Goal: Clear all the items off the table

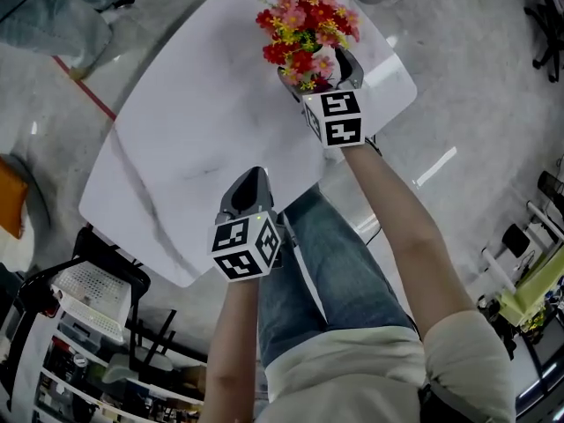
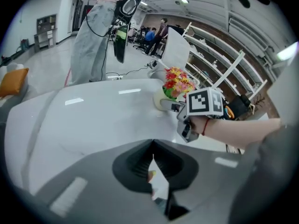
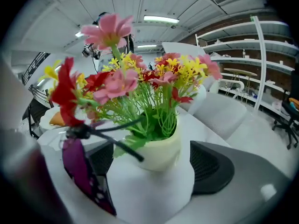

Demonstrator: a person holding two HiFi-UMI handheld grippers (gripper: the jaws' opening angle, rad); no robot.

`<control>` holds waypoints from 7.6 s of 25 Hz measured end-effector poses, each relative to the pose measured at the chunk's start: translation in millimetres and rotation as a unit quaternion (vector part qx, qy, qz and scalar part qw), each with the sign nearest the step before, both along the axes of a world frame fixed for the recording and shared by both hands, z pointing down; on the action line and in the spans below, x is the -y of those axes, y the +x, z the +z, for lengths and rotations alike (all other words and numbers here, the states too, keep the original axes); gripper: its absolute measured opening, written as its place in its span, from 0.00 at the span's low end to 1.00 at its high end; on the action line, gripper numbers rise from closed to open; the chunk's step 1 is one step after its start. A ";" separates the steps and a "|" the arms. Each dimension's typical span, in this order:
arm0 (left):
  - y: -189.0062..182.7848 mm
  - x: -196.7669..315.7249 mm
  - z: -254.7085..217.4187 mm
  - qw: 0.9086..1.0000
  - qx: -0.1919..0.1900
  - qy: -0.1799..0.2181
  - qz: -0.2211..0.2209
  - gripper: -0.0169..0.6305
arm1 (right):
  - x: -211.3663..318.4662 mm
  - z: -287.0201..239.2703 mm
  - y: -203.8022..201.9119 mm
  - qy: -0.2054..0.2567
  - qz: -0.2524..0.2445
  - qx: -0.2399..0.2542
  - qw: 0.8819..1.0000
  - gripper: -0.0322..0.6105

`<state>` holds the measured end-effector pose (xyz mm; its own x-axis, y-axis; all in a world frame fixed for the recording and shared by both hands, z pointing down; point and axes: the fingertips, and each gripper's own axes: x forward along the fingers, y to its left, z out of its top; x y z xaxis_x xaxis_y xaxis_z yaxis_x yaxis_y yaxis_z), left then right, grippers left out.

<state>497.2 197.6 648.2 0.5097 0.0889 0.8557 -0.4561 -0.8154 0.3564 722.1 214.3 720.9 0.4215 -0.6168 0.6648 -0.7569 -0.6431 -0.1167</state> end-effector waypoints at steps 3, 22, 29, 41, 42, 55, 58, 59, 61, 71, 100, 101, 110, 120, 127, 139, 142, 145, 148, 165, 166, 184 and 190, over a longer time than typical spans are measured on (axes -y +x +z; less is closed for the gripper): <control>-1.3 0.9 8.6 1.000 0.005 -0.004 -0.004 0.04 | 9.6 3.6 7.3 0.002 -0.005 -0.012 1.000 0.86; -20.2 -1.8 31.4 0.999 0.028 -0.021 -0.006 0.04 | 33.7 30.7 32.8 -0.033 0.017 -0.054 0.998 0.88; -20.5 -2.3 33.4 0.999 0.027 -0.021 -0.001 0.04 | 33.6 31.5 34.5 -0.030 0.023 -0.055 0.998 0.88; -25.9 1.3 31.8 1.000 0.021 -0.019 -0.008 0.04 | 27.1 29.8 31.1 -0.044 0.020 -0.048 0.998 0.88; -26.4 1.4 31.5 1.000 0.020 -0.019 -0.008 0.04 | 26.2 29.3 29.8 -0.045 0.020 -0.048 0.998 0.87; -44.0 2.5 13.1 1.000 -0.001 -0.005 -0.014 0.04 | 2.0 2.0 -2.5 -0.033 0.032 -0.049 0.998 0.87; -52.7 1.9 5.9 1.000 -0.007 -0.002 -0.019 0.04 | -1.1 -16.7 -11.6 -0.023 0.036 -0.053 0.998 0.87; -55.5 2.7 3.6 1.000 -0.009 -0.001 -0.021 0.04 | -1.2 -22.3 -15.0 -0.019 0.036 -0.054 0.998 0.87; -61.2 5.1 -0.8 1.000 -0.012 0.002 -0.025 0.04 | -2.5 -28.2 -23.8 -0.015 0.035 -0.050 0.998 0.87; -81.4 20.8 -33.8 0.999 -0.029 0.020 -0.039 0.04 | -3.2 -87.0 -63.9 0.011 0.016 -0.059 0.998 0.87; -112.8 40.3 -172.6 0.991 -0.068 0.067 -0.093 0.04 | -35.8 -265.4 -137.7 0.008 -0.054 -0.069 0.996 0.87; -113.3 42.3 -177.1 0.990 -0.071 0.071 -0.096 0.04 | -36.0 -270.0 -138.5 0.006 -0.055 -0.070 0.996 0.87; -142.6 58.3 -207.2 0.982 -0.083 0.098 -0.135 0.04 | -17.7 -308.8 -159.0 0.027 -0.099 -0.083 0.991 0.87; -192.9 85.0 -224.5 0.966 -0.088 0.120 -0.209 0.04 | 24.9 -334.6 -212.0 0.035 -0.185 -0.086 0.978 0.87; -252.4 110.6 -239.3 0.948 -0.095 0.134 -0.273 0.04 | 69.3 -348.7 -274.0 0.048 -0.263 -0.089 0.960 0.87; -405.0 145.7 -244.7 0.922 -0.079 0.141 -0.351 0.04 | 147.4 -362.2 -429.0 0.070 -0.352 -0.077 0.930 0.87; -443.9 154.6 -244.1 0.913 -0.074 0.144 -0.373 0.04 | 159.4 -358.9 -468.5 0.068 -0.378 -0.072 0.921 0.87; -483.1 161.5 -245.2 0.903 -0.069 0.147 -0.399 0.04 | 170.8 -355.0 -506.9 0.065 -0.405 -0.066 0.910 0.87; -522.6 166.4 -244.1 0.891 -0.066 0.149 -0.424 0.04 | 184.8 -357.4 -547.6 0.069 -0.431 -0.061 0.898 0.87; -710.8 169.3 -236.0 0.832 -0.048 0.154 -0.531 0.04 | 253.6 -356.3 -754.9 0.087 -0.538 -0.037 0.838 0.87; -717.9 169.3 -235.3 0.829 -0.047 0.153 -0.535 0.04 | 255.8 -355.9 -763.0 0.087 -0.544 -0.037 0.834 0.87; -793.1 168.3 -233.2 0.775 -0.033 0.158 -0.611 0.04 | 296.8 -346.8 -871.2 0.080 -0.622 -0.020 0.779 0.87; -803.4 179.9 -228.7 0.769 -0.029 0.158 -0.618 0.04 | 320.6 -337.7 -892.7 0.078 -0.629 -0.018 0.774 0.87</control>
